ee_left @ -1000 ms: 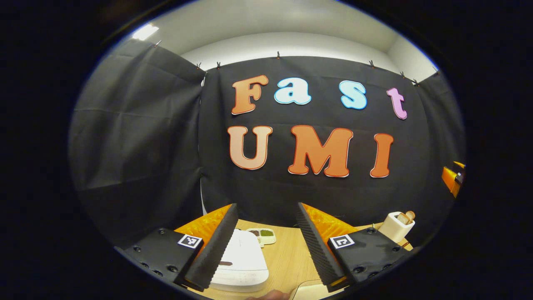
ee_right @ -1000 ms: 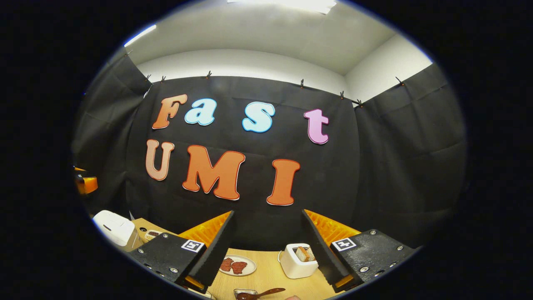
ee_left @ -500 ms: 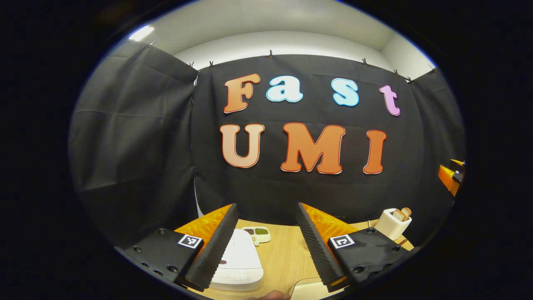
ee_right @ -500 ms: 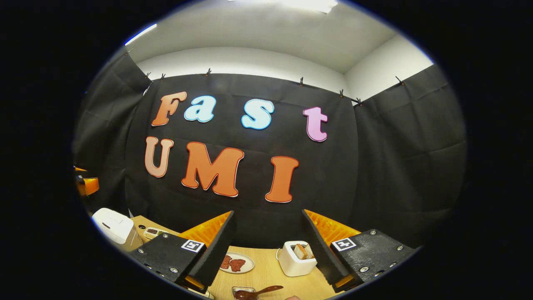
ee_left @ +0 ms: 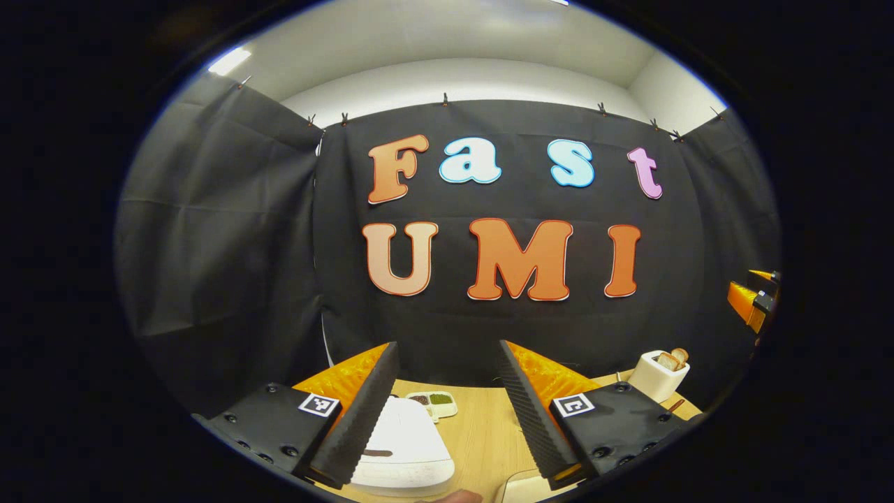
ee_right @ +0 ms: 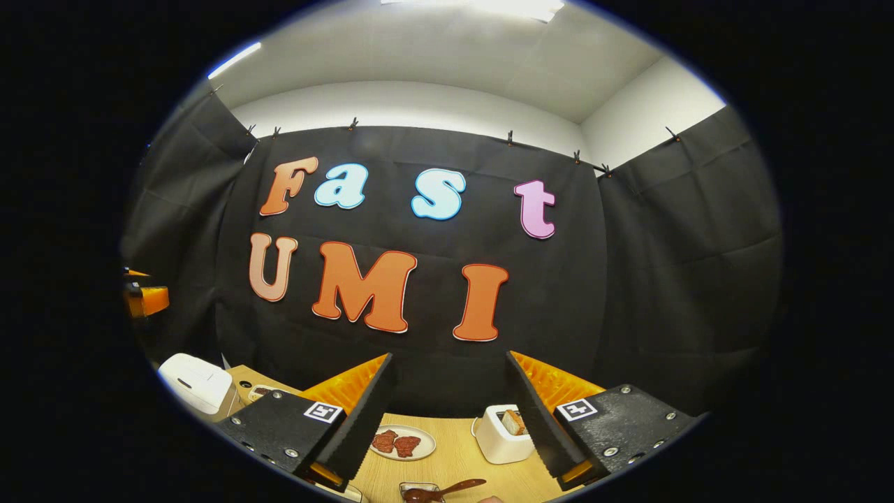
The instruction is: Close the left gripper, press the button to open the rice cooker; take a wooden spoon from the chopstick holder with the right hand, scoop a spoonful of rice and pour it into the rice cooker, then put the wooden spoon back into the chopstick holder.
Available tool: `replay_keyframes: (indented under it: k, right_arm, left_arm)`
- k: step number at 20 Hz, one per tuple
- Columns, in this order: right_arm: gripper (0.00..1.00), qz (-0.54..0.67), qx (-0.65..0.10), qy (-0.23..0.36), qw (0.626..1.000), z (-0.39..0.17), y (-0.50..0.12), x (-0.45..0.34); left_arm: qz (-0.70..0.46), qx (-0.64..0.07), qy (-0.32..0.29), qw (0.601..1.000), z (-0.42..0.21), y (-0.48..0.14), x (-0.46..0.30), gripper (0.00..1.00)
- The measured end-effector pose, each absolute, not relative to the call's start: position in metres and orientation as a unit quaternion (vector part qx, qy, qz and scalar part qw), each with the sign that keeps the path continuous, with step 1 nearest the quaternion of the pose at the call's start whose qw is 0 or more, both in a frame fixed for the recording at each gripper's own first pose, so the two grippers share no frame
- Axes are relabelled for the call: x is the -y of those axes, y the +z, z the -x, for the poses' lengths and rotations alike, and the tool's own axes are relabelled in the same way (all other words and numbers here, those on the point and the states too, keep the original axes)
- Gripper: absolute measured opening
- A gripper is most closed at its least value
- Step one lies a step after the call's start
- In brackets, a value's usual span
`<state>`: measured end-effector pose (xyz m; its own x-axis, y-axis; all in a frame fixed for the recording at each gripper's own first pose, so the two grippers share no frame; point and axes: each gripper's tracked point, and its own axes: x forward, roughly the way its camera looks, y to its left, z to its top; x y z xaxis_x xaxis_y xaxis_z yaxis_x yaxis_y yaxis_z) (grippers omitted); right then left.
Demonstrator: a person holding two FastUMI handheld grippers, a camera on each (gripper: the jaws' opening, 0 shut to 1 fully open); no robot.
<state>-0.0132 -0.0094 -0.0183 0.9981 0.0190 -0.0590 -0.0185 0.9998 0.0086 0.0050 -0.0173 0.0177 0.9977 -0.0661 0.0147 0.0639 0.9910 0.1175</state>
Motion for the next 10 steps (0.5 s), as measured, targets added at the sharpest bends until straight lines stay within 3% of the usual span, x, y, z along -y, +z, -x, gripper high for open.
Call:
replay_keyframes:
  k: [4, 8, 9, 10]
  right_arm:
    - [0.96, -0.005, -0.035, 0.007, 0.999, 0.014, -0.023, 0.012]
    - [0.96, -0.011, -0.052, 0.005, 0.999, 0.018, -0.032, 0.016]
    - [0.96, -0.011, -0.053, 0.002, 0.999, 0.018, -0.033, 0.019]
    - [0.96, -0.01, -0.053, -0.001, 0.999, 0.019, -0.033, 0.022]
  left_arm:
    - [-0.052, 0.005, -0.047, 0.998, -0.01, 0.024, 0.013, 0.93]
    - [-0.061, -0.011, -0.001, 0.998, -0.024, 0.028, -0.018, 0.07]
    - [-0.056, -0.026, -0.001, 0.998, -0.029, 0.026, -0.017, 0.0]
    - [-0.054, -0.045, 0.009, 0.998, -0.035, 0.019, -0.023, 0.1]
